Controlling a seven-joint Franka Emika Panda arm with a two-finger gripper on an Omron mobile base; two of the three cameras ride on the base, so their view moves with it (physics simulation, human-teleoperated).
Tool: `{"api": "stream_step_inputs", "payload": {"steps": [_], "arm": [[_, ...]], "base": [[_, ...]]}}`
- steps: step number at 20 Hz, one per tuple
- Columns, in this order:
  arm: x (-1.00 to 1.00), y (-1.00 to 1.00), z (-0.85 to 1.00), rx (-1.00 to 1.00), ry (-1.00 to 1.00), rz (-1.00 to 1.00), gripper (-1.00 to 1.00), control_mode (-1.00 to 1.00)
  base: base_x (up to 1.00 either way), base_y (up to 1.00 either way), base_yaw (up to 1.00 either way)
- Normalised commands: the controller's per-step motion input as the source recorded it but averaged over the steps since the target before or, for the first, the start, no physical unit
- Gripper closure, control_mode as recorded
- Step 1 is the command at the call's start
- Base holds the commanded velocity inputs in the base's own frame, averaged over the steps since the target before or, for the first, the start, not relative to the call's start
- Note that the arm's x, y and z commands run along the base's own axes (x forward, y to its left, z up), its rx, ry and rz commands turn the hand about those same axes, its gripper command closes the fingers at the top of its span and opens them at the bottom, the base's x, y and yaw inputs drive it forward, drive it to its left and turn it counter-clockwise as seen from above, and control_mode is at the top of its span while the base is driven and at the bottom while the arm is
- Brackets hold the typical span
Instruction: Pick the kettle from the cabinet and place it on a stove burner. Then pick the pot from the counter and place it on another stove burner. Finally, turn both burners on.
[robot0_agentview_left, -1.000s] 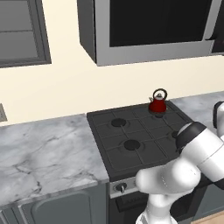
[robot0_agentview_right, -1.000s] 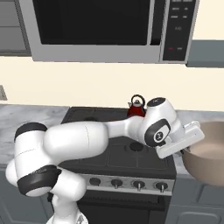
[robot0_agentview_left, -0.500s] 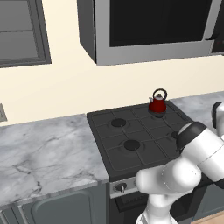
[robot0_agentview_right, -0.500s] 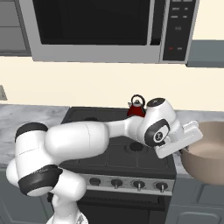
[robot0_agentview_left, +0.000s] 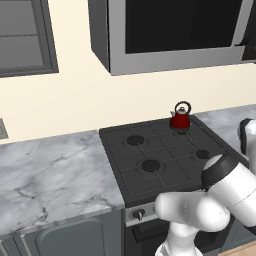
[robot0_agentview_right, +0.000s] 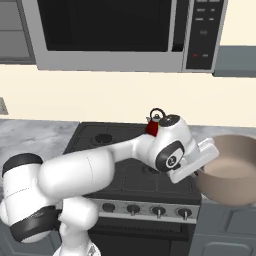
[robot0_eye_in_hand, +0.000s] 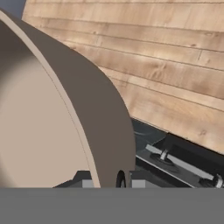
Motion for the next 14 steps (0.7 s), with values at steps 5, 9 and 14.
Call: {"api": "stream_step_inputs", "payload": {"steps": [5,9,14], "arm": [[0.0,0.34,0.0,0.0,-0.02,0.11,1.0,-1.0],[0.01,0.38,0.0,0.0,0.0,0.1,1.0,-1.0],[0.11,0.42,0.0,0.0,0.0,0.15,1.0,-1.0]], "base": [[0.0,0.0,0.0],[0.0,0.0,0.0],[0.0,0.0,0.0]]}}
